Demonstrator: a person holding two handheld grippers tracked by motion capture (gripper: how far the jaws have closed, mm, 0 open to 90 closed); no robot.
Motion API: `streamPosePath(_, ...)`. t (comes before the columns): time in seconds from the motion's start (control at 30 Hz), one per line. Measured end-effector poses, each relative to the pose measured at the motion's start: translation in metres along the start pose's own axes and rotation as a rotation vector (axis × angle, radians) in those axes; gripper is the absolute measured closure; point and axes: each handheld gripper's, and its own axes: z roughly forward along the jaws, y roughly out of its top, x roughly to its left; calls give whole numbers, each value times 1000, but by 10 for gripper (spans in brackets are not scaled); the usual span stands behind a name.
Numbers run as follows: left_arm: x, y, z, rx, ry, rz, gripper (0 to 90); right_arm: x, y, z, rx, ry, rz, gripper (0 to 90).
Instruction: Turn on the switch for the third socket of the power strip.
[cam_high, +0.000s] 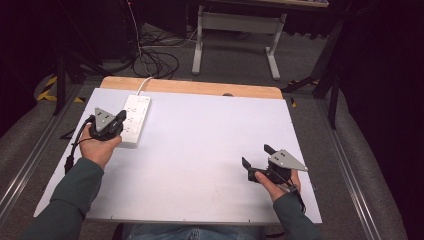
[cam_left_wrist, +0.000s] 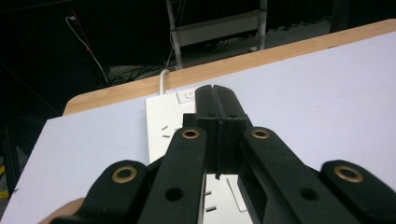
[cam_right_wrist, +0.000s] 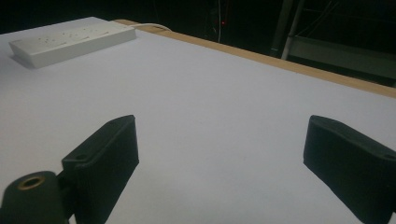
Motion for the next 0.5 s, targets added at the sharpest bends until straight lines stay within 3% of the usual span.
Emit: streamPosePath(0.5, 1, -1, 8, 39, 2, -1, 898, 0, 0, -1, -4, 1, 5, 107)
